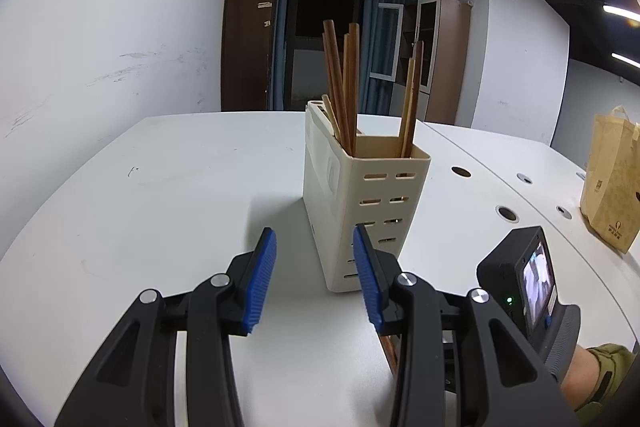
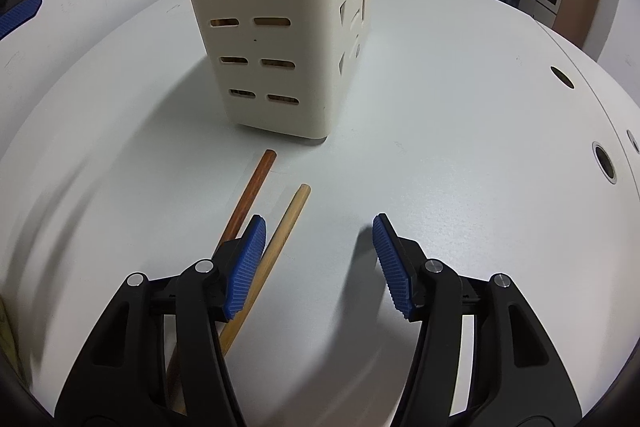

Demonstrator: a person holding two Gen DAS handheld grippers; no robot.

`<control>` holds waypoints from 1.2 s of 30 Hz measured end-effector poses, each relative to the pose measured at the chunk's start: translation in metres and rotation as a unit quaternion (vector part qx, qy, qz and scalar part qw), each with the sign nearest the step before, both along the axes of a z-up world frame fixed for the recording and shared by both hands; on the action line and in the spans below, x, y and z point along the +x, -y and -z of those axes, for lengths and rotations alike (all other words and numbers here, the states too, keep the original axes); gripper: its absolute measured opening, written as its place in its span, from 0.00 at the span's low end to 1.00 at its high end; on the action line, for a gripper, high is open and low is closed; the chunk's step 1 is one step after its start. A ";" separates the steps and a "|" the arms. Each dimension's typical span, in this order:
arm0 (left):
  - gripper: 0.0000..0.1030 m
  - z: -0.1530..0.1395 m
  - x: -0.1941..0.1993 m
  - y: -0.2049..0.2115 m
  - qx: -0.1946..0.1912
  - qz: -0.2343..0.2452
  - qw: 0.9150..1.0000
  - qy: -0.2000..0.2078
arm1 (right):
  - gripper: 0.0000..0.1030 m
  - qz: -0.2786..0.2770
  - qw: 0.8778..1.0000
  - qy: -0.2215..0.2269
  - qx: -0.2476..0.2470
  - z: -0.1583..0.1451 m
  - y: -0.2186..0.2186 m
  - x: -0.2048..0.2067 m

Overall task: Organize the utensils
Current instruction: 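Move both open tools back down to the last two chopsticks, then close the right tool on the light chopstick while the left tool grips the brown one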

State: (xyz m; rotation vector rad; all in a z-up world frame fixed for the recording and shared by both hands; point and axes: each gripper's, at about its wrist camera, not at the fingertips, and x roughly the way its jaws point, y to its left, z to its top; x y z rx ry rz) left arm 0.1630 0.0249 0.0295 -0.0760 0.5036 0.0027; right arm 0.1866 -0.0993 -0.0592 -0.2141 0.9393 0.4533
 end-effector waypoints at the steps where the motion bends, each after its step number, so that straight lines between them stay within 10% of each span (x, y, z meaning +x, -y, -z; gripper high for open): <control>1: 0.38 0.001 0.001 0.000 0.001 0.000 1.000 -0.003 | 0.49 -0.001 1.000 0.000 -0.002 -0.001 0.000 -0.001; 16: 0.38 0.037 0.026 0.012 0.012 0.017 0.996 -0.084 | 0.08 -0.018 1.000 -0.010 0.013 -0.007 0.013 -0.003; 36: 0.38 0.095 0.061 0.053 0.019 0.076 0.971 -0.227 | 0.06 0.004 0.999 -0.034 0.041 -0.010 0.044 0.023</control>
